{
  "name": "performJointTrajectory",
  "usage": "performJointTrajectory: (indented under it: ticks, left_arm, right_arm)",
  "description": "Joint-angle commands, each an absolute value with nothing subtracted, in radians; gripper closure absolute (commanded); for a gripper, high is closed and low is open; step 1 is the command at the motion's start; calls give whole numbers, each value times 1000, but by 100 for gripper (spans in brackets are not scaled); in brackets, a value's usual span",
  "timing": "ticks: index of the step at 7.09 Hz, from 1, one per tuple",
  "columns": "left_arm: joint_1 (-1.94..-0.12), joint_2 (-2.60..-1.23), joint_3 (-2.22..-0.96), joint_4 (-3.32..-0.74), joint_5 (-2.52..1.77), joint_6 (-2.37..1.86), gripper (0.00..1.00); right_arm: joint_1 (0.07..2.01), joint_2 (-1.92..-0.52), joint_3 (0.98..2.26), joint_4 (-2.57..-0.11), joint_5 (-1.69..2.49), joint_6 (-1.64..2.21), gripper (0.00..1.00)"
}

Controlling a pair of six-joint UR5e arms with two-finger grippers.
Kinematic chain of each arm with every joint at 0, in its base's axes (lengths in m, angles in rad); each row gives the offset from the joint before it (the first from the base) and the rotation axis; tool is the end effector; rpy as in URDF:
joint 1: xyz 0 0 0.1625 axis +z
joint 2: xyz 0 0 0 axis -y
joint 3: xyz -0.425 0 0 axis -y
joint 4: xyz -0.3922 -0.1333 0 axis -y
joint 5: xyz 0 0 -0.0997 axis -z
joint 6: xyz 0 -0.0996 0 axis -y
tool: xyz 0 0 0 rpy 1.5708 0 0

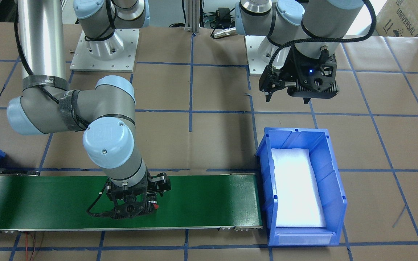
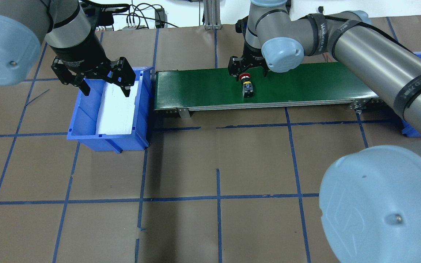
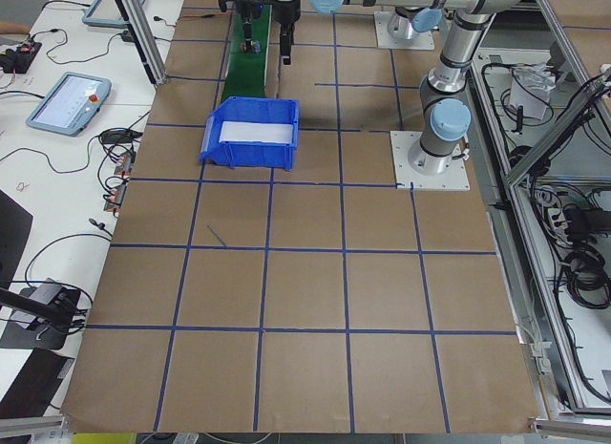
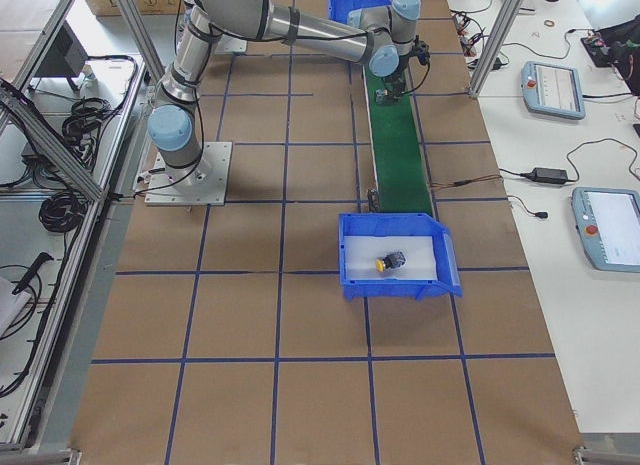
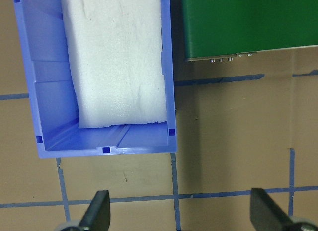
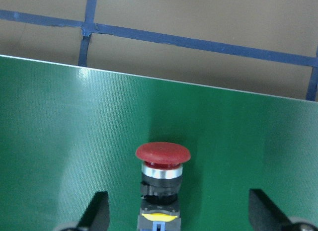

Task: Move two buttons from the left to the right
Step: 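Grasp the red-capped button with the right gripper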

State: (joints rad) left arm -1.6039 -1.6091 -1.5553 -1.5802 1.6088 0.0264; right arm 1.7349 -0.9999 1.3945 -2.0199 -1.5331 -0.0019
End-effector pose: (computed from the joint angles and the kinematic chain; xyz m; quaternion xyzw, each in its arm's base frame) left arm -0.1462 -0.5003 0.4756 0.0300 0.9992 0.0160 0.0191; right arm 0.2490 -0.6649 0.2754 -0.0834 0.9960 -0.0256 0.0210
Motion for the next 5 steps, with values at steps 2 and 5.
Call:
performJointTrajectory:
  ticks: [2,5]
  left_arm:
    - [-1603,-1606,-1566,-1574,1611,75,0]
    - [-1603,-1602,-1568,-1574,1611,77,0]
  right_arm:
    - [1735,-989,1420,-2043,-1545,0,8]
    - [1732,-999,1446,-2037,-1554,8,86]
